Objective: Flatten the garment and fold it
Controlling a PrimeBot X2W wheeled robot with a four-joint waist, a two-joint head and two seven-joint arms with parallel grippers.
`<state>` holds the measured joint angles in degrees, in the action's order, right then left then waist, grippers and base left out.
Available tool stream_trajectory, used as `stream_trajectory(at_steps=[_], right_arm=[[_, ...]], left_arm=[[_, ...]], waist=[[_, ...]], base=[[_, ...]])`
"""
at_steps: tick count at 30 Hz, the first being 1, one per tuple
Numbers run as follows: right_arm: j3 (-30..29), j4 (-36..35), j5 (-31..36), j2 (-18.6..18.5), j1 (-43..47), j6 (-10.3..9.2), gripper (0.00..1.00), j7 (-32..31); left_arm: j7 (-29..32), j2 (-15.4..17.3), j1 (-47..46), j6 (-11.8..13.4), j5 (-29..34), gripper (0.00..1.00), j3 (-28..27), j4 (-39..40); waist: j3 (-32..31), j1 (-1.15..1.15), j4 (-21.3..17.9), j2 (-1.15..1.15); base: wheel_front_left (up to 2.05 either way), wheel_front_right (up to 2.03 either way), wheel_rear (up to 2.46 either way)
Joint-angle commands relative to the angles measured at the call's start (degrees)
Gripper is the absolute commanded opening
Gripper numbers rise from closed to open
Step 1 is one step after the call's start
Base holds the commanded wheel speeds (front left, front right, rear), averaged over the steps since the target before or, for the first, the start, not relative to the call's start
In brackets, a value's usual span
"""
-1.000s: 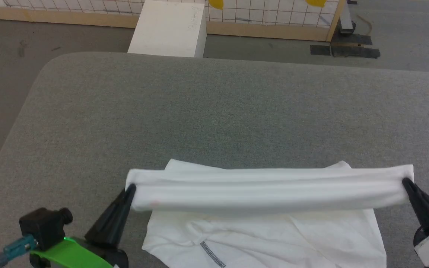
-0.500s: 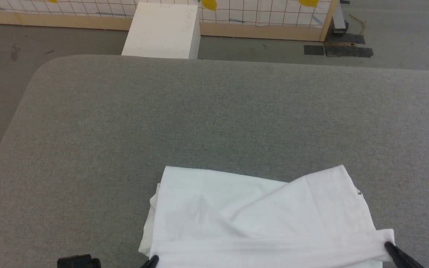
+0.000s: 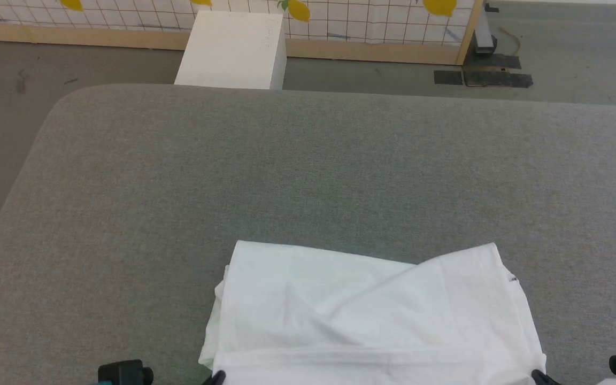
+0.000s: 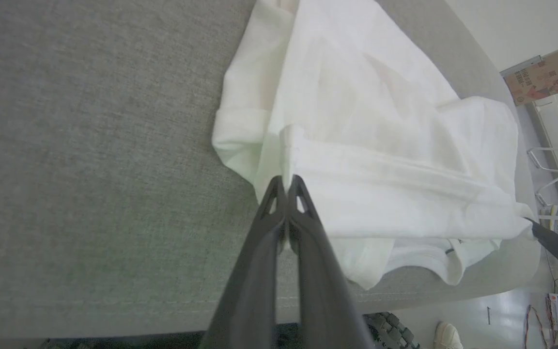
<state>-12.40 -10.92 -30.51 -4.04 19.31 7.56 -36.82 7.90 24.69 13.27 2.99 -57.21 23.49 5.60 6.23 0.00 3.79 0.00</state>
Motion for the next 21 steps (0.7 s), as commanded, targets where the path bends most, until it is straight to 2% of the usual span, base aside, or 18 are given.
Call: stream_trajectory(at_steps=[1, 2, 7, 13, 15, 18, 21], right_arm=[[0.25, 0.77, 0.7, -0.21, -1.4, -0.08, 0.88, 0.85], [0.44, 1.37, 0.86, -0.26, -1.77, -0.08, 1.0, 1.23], [1.11, 2.55, 0.6, -0.63, -2.79, -0.08, 1.0, 2.81], [0.61, -0.97, -0.06, -2.4, -2.68, -0.08, 1.0, 3.67], [-0.04, -2.69, -0.12, -2.87, -2.83, -0.08, 1.0, 4.17], [-1.65, -4.74, 0.72, -3.02, -3.86, -0.08, 1.0, 5.88], [-2.82, -4.85, 2.27, -2.95, -5.15, -0.08, 1.0, 6.98]], left_arm=[[-0.6, -0.66, -1.44, -0.65, -0.43, 1.0, 0.01, -1.08], [-0.98, -1.09, -1.78, -0.84, -0.56, 1.0, -0.07, -1.85], [-2.91, -2.15, -2.78, -1.37, -0.12, 1.0, -0.3, -2.94], [-8.26, -2.18, -2.19, -0.49, 1.48, 1.0, -3.34, 1.75], [-12.11, -2.35, -2.36, 0.63, 3.57, 1.0, -5.29, 3.9], [-19.16, -2.74, -3.01, 3.6, 9.1, 1.0, -8.35, 6.09], [-21.95, -4.19, -3.43, 6.77, 14.32, 1.0, -10.65, 7.29]], waist=[[-0.04, 0.0, -0.18, 0.0], [-0.07, 0.0, -0.28, 0.0], [0.04, 0.0, -0.39, 0.0], [-0.05, 0.0, -0.26, 0.0], [-0.1, 0.0, -0.15, 0.0], [-0.08, 0.0, -0.09, 0.0], [0.04, 0.0, 0.04, 0.0]], base=[[0.0, 0.0, 0.0], [0.0, 0.0, 0.0], [0.0, 0.0, 0.0], [0.0, 0.0, 0.0], [0.0, 0.0, 0.0], [0.0, 0.0, 0.0], [0.0, 0.0, 0.0]])
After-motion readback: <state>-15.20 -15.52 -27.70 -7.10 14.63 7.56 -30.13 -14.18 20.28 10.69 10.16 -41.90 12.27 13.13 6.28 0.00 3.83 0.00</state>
